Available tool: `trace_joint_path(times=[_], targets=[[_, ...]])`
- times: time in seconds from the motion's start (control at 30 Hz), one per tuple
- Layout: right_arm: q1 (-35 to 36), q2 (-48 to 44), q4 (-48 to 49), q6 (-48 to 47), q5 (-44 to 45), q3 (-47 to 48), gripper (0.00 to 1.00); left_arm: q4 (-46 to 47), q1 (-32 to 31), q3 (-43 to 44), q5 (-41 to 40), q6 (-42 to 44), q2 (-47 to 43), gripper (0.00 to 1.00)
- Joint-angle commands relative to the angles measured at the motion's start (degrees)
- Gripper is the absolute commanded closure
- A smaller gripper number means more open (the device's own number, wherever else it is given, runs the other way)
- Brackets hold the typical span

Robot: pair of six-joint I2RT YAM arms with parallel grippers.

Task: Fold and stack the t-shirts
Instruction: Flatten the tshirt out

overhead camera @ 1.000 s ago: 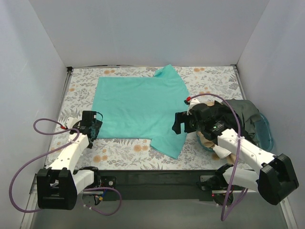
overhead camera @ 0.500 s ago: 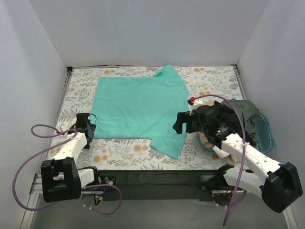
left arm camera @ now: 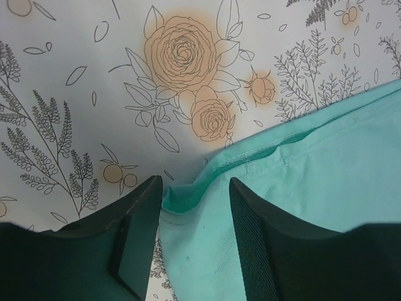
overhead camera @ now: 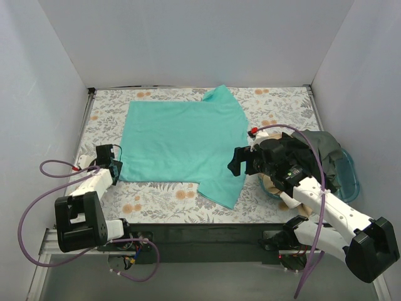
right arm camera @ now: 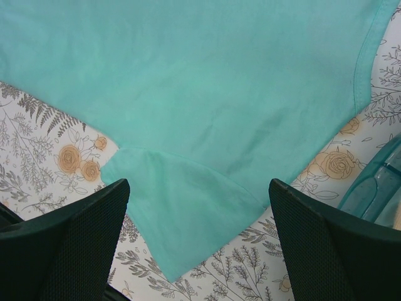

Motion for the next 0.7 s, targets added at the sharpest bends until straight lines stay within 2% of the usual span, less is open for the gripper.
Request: trace_joint_path(times=[0.0, 0.07, 0.1, 0.13, 0.23, 0.27, 0.4, 0.43, 0.67], targets=[[0.3, -0.37, 1.37, 0.53, 0.97, 0.21, 0.02, -1.47, 0.31, -1.89, 3.29, 0.99, 2.92, 0.55], [0.3, -0.19, 1.2, 0.53, 1.06, 0.21, 0.02, -1.03, 0.31, -1.98, 3.64, 1.43, 3.89, 0.58], [0.39, -0.11, 1.11, 0.53, 0.97, 0.21, 0.02, -1.11, 0.48, -1.89, 3.99, 1.61, 4.24, 0.63], [0.39, -0.19, 1.02, 0.45, 0.97, 0.29, 0.02, -1.11, 0.39, -1.8, 4.16, 1.78, 4.5, 0.74], [0.3, 0.07, 0.67, 0.62, 0.97, 0.47, 0.02, -2.25, 0.39, -1.45, 4.34, 1.87, 4.42, 0.97], [0.47, 0.16, 0.15, 0.62, 0.54, 0.73, 0.02, -2.87, 0.39, -1.36, 4.34, 1.87, 4.16, 1.0], [5.56, 2.26, -2.67, -1.4, 1.06, 3.1, 0.02, -4.36, 0.39, -1.1, 3.99, 1.79, 0.92, 1.0], [7.49, 3.4, -3.02, -2.27, 3.93, 3.45, 0.02, -4.98, 0.39, -1.1, 3.99, 1.61, 0.21, 1.0], [26.2, 11.66, -6.09, -4.92, 12.74, 5.65, 0.03, -6.65, 0.39, -0.66, 3.29, 1.87, -3.23, 1.0]])
